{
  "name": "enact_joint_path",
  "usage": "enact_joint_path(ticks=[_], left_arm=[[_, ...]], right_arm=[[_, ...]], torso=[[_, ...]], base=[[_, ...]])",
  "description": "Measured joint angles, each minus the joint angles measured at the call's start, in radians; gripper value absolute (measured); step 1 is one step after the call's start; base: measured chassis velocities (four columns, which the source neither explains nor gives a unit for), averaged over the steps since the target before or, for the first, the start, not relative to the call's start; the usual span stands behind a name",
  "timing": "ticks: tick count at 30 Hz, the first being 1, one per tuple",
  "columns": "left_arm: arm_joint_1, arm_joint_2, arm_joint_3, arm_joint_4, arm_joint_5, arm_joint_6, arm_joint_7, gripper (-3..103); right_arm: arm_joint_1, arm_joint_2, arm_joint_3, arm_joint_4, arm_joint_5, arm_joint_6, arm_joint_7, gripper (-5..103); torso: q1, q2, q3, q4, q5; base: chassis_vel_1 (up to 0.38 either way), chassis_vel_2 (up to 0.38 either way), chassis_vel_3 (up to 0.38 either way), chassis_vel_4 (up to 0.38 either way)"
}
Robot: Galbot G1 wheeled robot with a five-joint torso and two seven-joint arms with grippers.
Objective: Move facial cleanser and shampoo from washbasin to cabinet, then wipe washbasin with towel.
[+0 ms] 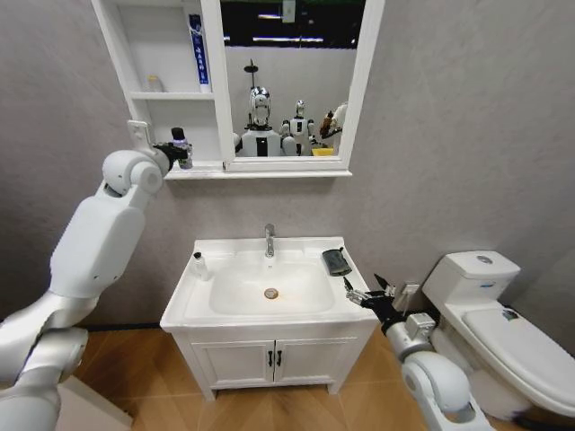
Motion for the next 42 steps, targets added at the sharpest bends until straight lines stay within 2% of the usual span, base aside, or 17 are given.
enact_joint_path(ticks=[3,11,24,29,42], left_arm=[[-0.043,-0.025,0.009,0.065,0.028,-0.008,0.014,43],[-0.090,-0.042,0.033,0.170,0.055,-0.027,0.037,43],[-0.120,-0.068,0.063,0.267,0.055,-0.040,0.038,43],[-0.143,-0.087,0.063,0.338,0.122,-0.069,0.080,43],[-0.136,-0.096,0.059,0.352,0.136,-0.069,0.089,43]], right_arm=[[0.005,-0.007,-0.005,0.000,0.002,-0.001,0.000,100],[0.011,-0.031,-0.011,0.000,0.014,-0.001,0.000,100],[0.018,-0.068,-0.009,-0.009,0.034,0.001,-0.001,100],[0.011,-0.066,-0.008,-0.012,0.036,0.010,-0.004,100],[0.014,-0.072,-0.004,-0.017,0.036,0.012,-0.003,100]], torso=[[0.000,0.000,0.000,-0.0001,0.0001],[0.000,0.000,0.000,0.0000,0.0001],[0.000,0.000,0.000,-0.0003,0.0002],[0.000,0.000,0.000,-0.0002,0.0001],[0.000,0.000,0.000,-0.0001,0.0001]], base=[[0.000,0.000,0.000,0.000],[0.000,0.000,0.000,0.000],[0.000,0.000,0.000,0.000],[0.000,0.000,0.000,0.000],[0.000,0.000,0.000,0.000]])
